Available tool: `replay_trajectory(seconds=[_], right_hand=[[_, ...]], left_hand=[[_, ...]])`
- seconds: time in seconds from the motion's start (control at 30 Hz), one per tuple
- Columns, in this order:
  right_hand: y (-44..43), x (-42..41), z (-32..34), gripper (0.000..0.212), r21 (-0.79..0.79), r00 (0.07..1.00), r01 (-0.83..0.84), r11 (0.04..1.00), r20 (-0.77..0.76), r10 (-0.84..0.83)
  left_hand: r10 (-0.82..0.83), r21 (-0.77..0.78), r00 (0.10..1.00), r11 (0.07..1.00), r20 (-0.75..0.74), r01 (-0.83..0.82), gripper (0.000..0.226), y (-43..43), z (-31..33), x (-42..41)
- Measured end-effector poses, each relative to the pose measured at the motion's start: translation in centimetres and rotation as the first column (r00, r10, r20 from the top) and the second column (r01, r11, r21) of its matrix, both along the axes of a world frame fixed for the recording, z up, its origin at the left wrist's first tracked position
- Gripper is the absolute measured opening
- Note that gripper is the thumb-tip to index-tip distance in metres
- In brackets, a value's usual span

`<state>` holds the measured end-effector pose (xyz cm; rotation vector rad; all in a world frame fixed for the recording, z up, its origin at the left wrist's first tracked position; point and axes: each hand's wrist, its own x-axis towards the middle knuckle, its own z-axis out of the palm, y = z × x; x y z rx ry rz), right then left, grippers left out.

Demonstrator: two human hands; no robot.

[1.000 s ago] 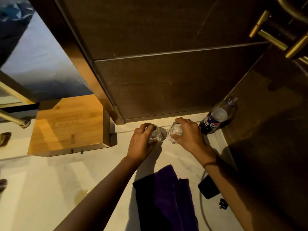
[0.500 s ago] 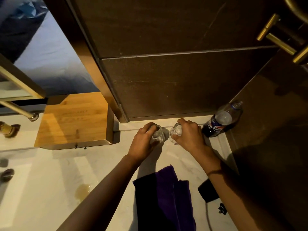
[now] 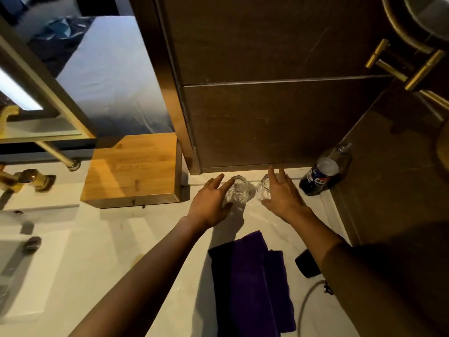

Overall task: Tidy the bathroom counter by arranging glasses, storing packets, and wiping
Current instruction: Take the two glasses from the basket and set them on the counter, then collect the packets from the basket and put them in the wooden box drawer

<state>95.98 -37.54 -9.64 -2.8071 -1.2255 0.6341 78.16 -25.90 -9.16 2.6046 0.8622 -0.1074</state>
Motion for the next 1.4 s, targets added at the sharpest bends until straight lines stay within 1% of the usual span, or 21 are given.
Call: replay_trajectory(seconds=[0.1,0.2,0.27,0.37,0.47,0.53,0.63,0.7,0.8,0.87,0.93,0.97,1.03,1.1,1.2,1.3,1.4], right_hand=[[-1.1,-0.1,0.1,0.099,0.044,0.999,0.046,0.998,0.015,-0.047],[-0.9,-3.2,1.6,0.087,0.143,0.998,0.012,0.99,0.065,-0.022],[-0.1,-6.2,2.9,0.078,0.219,0.996,-0.051,0.974,0.079,0.034],[1.5,-11.2,4.5,0.065,0.349,0.99,-0.138,0.927,0.016,0.142],[4.1,-17.1,6.1,0.055,0.397,0.952,-0.289,0.871,0.025,0.305],[6.0,-21.7,7.3,0.052,0.436,0.904,-0.392,0.81,0.017,0.428],[8.9,-29.1,9.2,0.046,0.485,0.819,-0.503,0.716,0.003,0.574],[10.7,-34.8,10.4,0.046,0.512,0.733,-0.595,0.62,0.028,0.68],[13.4,-43.2,12.1,0.047,0.517,0.598,-0.705,0.486,0.064,0.799],[15.1,-49.5,13.2,0.049,0.54,0.504,-0.749,0.383,0.091,0.859],[16.8,-55.6,14.1,0.051,0.6,0.445,-0.748,0.285,0.134,0.885],[17.5,-58.1,14.5,0.052,0.626,0.436,-0.737,0.255,0.151,0.887],[18.8,-63.2,15.1,0.053,0.654,0.432,-0.724,0.22,0.18,0.884],[19.8,-67.0,15.0,0.052,0.621,0.419,-0.754,0.214,0.203,0.885],[20.8,-69.4,13.7,0.053,0.506,0.395,-0.838,0.202,0.309,0.865],[21.2,-69.2,12.7,0.05,0.527,0.404,-0.831,0.177,0.355,0.843],[21.6,-69.2,12.7,0.05,0.521,0.389,-0.839,0.16,0.367,0.845]], left_hand=[[0.015,-0.017,0.999,1.0,0.032,-0.014,0.064,0.4,1.4,-2.2],[0.05,0.015,0.996,0.999,0.072,-0.051,0.057,1.4,3.2,-7.5],[0.081,0.056,0.992,0.995,0.097,-0.087,0.055,2.2,4.5,-11.8],[0.149,0.082,0.979,0.983,0.142,-0.161,0.052,3.0,6.4,-18.2],[0.216,0.144,0.959,0.959,0.182,-0.243,0.049,3.5,8.1,-24.9],[0.266,0.18,0.944,0.936,0.198,-0.301,0.048,3.4,9.1,-30.0],[0.335,0.236,0.908,0.889,0.251,-0.393,0.046,3.2,10.7,-38.2],[0.363,0.295,0.887,0.847,0.286,-0.442,0.046,2.9,12.0,-44.2],[0.41,0.41,0.851,0.75,0.328,-0.519,0.044,2.3,13.7,-52.5],[0.482,0.449,0.808,0.672,0.34,-0.59,0.047,1.5,14.4,-58.1],[0.54,0.463,0.773,0.62,0.333,-0.633,0.051,1.3,14.6,-63.1],[0.567,0.466,0.758,0.602,0.321,-0.648,0.052,1.3,14.6,-65.0],[0.623,0.454,0.72,0.57,0.304,-0.685,0.054,1.3,14.3,-68.9],[0.648,0.44,0.702,0.56,0.294,-0.702,0.062,1.6,13.6,-72.3],[0.632,0.43,0.71,0.573,0.31,-0.698,0.072,2.4,12.4,-76.3],[0.62,0.387,0.695,0.578,0.363,-0.718,0.072,3.4,12.1,-78.6],[0.613,0.362,0.68,0.576,0.403,-0.733,0.07,4.5,12.0,-80.0]])
